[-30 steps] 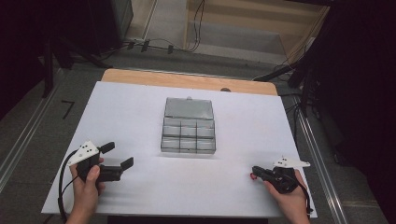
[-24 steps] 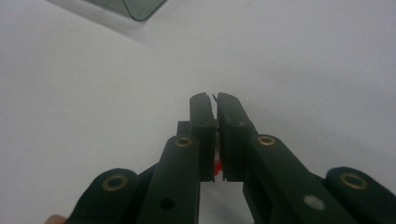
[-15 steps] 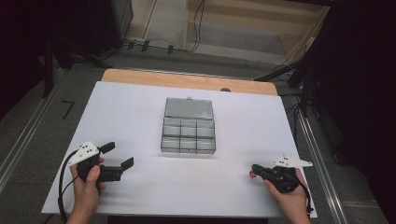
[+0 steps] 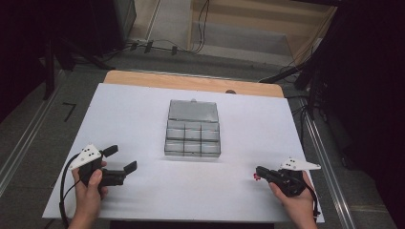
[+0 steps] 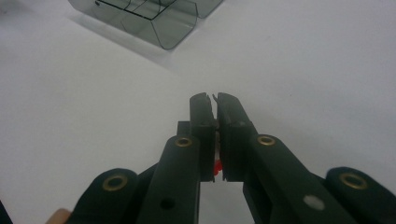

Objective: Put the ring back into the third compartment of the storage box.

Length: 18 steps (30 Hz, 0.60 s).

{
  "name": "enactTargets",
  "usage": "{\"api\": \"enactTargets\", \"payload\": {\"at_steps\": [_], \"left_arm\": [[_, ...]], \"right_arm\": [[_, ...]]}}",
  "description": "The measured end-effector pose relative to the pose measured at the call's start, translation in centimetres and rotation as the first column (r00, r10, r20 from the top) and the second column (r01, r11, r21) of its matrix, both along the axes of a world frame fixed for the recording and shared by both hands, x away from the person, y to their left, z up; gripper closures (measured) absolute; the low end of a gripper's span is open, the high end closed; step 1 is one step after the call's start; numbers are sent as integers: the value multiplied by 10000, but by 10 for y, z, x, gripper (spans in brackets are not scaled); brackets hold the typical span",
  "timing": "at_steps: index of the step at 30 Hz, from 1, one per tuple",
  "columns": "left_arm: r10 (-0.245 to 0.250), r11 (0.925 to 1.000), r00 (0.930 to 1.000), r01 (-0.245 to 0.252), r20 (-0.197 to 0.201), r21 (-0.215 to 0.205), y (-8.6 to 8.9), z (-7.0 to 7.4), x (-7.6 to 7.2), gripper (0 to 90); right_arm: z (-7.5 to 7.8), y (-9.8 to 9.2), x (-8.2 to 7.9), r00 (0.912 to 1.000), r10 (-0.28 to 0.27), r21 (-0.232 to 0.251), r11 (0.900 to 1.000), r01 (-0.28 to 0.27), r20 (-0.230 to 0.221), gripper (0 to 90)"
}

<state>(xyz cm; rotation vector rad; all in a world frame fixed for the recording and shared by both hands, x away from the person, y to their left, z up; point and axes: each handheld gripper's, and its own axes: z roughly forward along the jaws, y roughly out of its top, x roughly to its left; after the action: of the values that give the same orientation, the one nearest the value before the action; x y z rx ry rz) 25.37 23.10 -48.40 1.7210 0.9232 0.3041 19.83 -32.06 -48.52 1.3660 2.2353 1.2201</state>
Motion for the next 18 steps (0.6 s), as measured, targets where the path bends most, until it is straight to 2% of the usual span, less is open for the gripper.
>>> {"api": "enactTargets", "payload": {"at_steps": [8, 18], "left_arm": [[25, 10000, 10000, -25, 23, -64, 0, 0, 0, 0], [-22, 10000, 10000, 22, 26, -92, -1, 0, 0, 0]], "right_arm": [[7, 0, 0, 9999, -54, 116, 9999, 53, 110, 840], [17, 5, 9, 9997, 71, 130, 9999, -73, 212, 839]]}}
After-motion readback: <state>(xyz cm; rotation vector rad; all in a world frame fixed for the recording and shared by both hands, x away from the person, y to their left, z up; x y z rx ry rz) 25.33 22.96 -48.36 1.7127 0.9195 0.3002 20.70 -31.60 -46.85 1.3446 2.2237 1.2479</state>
